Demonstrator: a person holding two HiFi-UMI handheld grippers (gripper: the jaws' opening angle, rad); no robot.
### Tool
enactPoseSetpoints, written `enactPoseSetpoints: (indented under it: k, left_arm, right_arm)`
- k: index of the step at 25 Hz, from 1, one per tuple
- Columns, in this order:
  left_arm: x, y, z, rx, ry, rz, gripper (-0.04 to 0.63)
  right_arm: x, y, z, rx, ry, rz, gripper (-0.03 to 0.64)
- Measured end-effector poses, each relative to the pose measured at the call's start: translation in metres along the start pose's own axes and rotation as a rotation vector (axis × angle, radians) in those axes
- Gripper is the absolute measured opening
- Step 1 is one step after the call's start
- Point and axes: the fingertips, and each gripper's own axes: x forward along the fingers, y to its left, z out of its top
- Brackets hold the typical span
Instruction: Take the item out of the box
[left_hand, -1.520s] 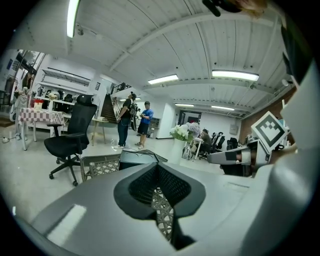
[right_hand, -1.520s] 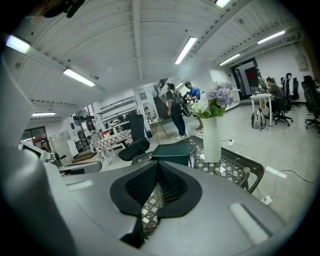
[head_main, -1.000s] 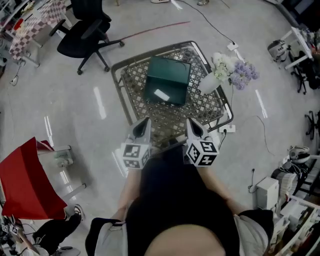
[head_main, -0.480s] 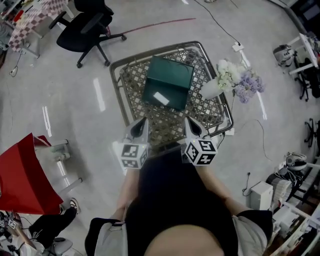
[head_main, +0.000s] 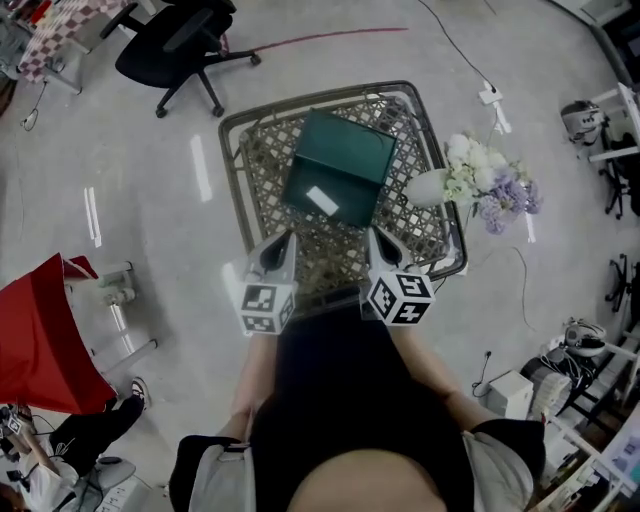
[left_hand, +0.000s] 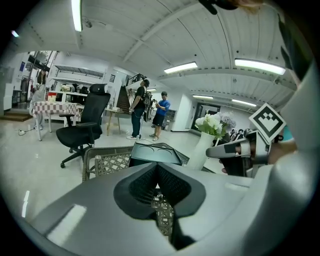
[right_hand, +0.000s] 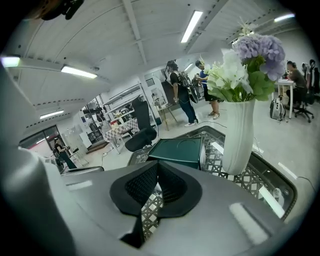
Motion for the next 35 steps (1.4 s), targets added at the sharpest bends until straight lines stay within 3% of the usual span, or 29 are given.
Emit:
enactPoseSetpoints:
  k: [20,35]
  left_arm:
    - [0.038,0.028,-0.007,-0.069,0.042,0.103,0.009]
    - [0.051,0.055,-0.022,-0.104,0.054,0.168,0.009]
  right_arm:
    - [0.079,-0.023,0.009,-0.136,0.169,0.087,0.002]
    - [0.13,-0.003,-0.007,-0.253,0.316,0.183,0.002]
